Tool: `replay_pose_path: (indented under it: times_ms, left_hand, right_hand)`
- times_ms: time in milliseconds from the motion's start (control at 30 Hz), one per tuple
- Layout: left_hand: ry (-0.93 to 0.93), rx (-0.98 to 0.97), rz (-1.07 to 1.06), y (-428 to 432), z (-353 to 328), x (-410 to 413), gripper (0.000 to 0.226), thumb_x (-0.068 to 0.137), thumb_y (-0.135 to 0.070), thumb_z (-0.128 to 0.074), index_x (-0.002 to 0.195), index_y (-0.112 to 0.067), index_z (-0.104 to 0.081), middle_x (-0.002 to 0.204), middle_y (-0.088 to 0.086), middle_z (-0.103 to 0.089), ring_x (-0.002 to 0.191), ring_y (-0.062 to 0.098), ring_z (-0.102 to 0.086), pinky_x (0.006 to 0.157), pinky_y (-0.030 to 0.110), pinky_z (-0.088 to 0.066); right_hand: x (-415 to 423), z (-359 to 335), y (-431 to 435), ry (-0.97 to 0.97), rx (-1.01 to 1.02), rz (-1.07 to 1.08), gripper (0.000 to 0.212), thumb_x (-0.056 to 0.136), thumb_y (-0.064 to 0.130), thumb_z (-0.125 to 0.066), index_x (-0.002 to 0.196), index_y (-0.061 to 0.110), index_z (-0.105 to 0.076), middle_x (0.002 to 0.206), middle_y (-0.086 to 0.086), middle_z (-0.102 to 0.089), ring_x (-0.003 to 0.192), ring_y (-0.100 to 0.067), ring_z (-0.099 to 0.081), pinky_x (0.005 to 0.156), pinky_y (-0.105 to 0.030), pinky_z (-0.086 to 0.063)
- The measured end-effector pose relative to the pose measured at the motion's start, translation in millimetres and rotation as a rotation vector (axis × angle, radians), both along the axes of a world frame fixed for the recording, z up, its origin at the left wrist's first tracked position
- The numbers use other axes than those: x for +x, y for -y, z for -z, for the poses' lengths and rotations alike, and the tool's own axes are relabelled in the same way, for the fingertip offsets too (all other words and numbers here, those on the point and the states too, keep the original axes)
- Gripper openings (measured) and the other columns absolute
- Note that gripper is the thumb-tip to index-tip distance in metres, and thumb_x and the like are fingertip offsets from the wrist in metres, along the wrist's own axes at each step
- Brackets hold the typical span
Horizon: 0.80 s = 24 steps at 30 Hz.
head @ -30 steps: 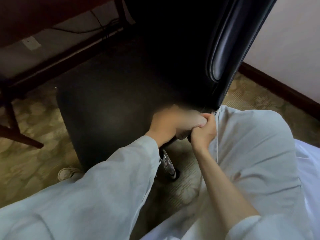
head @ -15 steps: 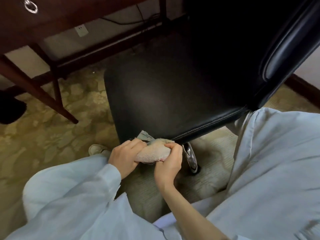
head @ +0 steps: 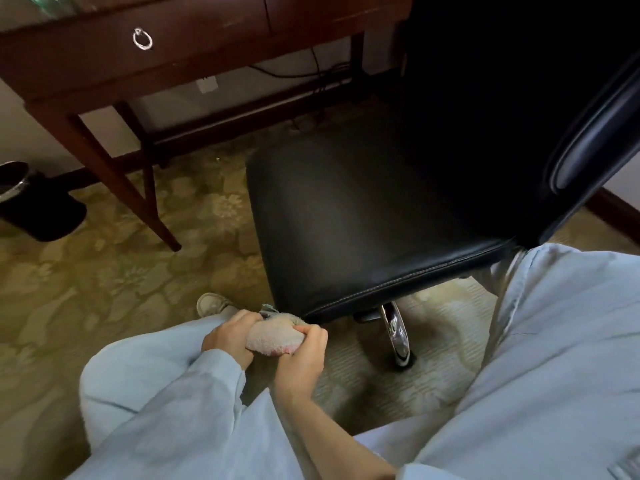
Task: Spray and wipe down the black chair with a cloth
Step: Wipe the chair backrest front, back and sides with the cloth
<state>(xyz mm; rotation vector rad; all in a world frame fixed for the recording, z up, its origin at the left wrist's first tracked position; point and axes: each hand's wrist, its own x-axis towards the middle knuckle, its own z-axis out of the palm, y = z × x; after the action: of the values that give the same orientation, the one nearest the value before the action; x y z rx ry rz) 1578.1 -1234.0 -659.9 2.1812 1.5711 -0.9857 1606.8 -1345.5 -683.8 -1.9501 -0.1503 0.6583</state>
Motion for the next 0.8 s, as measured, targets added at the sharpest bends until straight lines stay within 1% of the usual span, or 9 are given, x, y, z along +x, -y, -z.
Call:
replay_pose_path:
  times_ms: [67, 167, 233, 433, 533, 600, 667, 733, 800]
  left_hand:
    - [0.049, 0.026, 0.013, 2.1, -11.4, -2.9, 0.055, 0.092, -0.035, -0.06, 0.141, -0.028, -0.037, 0.144, 0.001, -0.042, 0.131, 0.025, -0.044, 0.107, 0.035, -0.038]
    - [0.039, 0.034, 0.041, 9.0, -27.5, -6.7, 0.046, 0.098, -0.025, -0.053, 0.141, -0.021, -0.039, 0.143, 0.003, -0.044, 0.131, 0.025, -0.044, 0.11, 0.035, -0.038]
    - [0.077, 0.066, 0.046, 15.6, -41.0, -12.7, 0.044, 0.097, -0.026, -0.053, 0.139, -0.022, -0.04, 0.14, 0.004, -0.047, 0.127, 0.024, -0.047, 0.107, 0.034, -0.041]
    - [0.149, 0.15, -0.018, 36.8, -77.5, -18.4, 0.06, 0.085, -0.032, -0.071, 0.137, -0.027, -0.041, 0.133, 0.0, -0.051, 0.12, 0.022, -0.051, 0.1, 0.032, -0.047]
    - [0.184, 0.204, -0.031, 42.0, -91.0, -5.0, 0.048, 0.084, -0.03, -0.073, 0.125, -0.026, -0.049, 0.126, -0.001, -0.055, 0.115, 0.02, -0.054, 0.098, 0.031, -0.047]
    - [0.123, 0.221, -0.032, 48.8, -107.5, 3.7, 0.042, 0.088, -0.02, -0.071, 0.126, -0.017, -0.054, 0.128, 0.003, -0.055, 0.119, 0.021, -0.053, 0.101, 0.031, -0.045]
    - [0.186, 0.272, -0.004, 50.8, -119.3, 14.0, 0.037, 0.09, -0.016, -0.068, 0.125, -0.017, -0.057, 0.126, 0.004, -0.057, 0.116, 0.02, -0.055, 0.101, 0.031, -0.046]
    - [0.344, 0.359, 0.134, 55.9, -124.8, 10.2, 0.032, 0.09, -0.022, -0.068, 0.12, -0.023, -0.057, 0.117, 0.001, -0.061, 0.104, 0.02, -0.059, 0.094, 0.032, -0.051]
    - [0.526, 0.457, 0.193, 65.4, -132.5, 1.2, 0.03, 0.09, -0.029, -0.067, 0.117, -0.027, -0.056, 0.111, -0.002, -0.061, 0.096, 0.019, -0.059, 0.089, 0.032, -0.053]
  right_hand:
    - [1.5, -3.0, 0.8, 0.001, -0.014, -0.003, 0.026, 0.089, 0.013, -0.062, 0.102, 0.029, -0.046, 0.107, 0.01, -0.05, 0.093, -0.007, -0.053, 0.085, -0.023, -0.055]
    - [1.6, -11.3, 2.1, 0.016, -0.04, -0.045, 0.026, 0.09, 0.013, -0.059, 0.101, 0.031, -0.044, 0.106, 0.008, -0.05, 0.093, -0.008, -0.052, 0.086, -0.021, -0.052]
    - [2.7, -18.4, 3.3, 0.042, -0.041, -0.089, 0.022, 0.092, 0.016, -0.058, 0.104, 0.029, -0.046, 0.108, 0.007, -0.051, 0.094, -0.008, -0.052, 0.087, -0.02, -0.051]
    - [17.0, -40.8, 8.4, 0.185, 0.037, -0.152, 0.024, 0.09, 0.012, -0.061, 0.108, 0.025, -0.052, 0.107, 0.009, -0.052, 0.099, -0.009, -0.054, 0.092, -0.021, -0.05]
    - [29.2, -53.3, 15.3, 0.276, 0.055, -0.164, 0.02, 0.09, 0.014, -0.062, 0.105, 0.023, -0.053, 0.105, 0.007, -0.053, 0.097, -0.01, -0.055, 0.09, -0.022, -0.051]
    - [40.6, -63.6, 21.7, 0.341, 0.074, -0.188, 0.018, 0.09, 0.014, -0.062, 0.105, 0.019, -0.055, 0.107, 0.004, -0.056, 0.096, -0.011, -0.055, 0.09, -0.025, -0.053]
    - [52.7, -75.9, 28.3, 0.406, 0.084, -0.217, 0.018, 0.089, 0.015, -0.063, 0.106, 0.017, -0.056, 0.108, 0.001, -0.057, 0.096, -0.012, -0.055, 0.089, -0.025, -0.052]
    - [63.8, -89.9, 32.9, 0.445, 0.092, -0.24, 0.019, 0.089, 0.017, -0.064, 0.107, 0.018, -0.056, 0.11, 0.001, -0.057, 0.098, -0.012, -0.056, 0.089, -0.023, -0.051]
    - [73.3, -102.9, 34.3, 0.466, 0.102, -0.262, 0.022, 0.088, 0.016, -0.065, 0.109, 0.018, -0.056, 0.112, 0.001, -0.056, 0.1, -0.012, -0.055, 0.089, -0.024, -0.05]
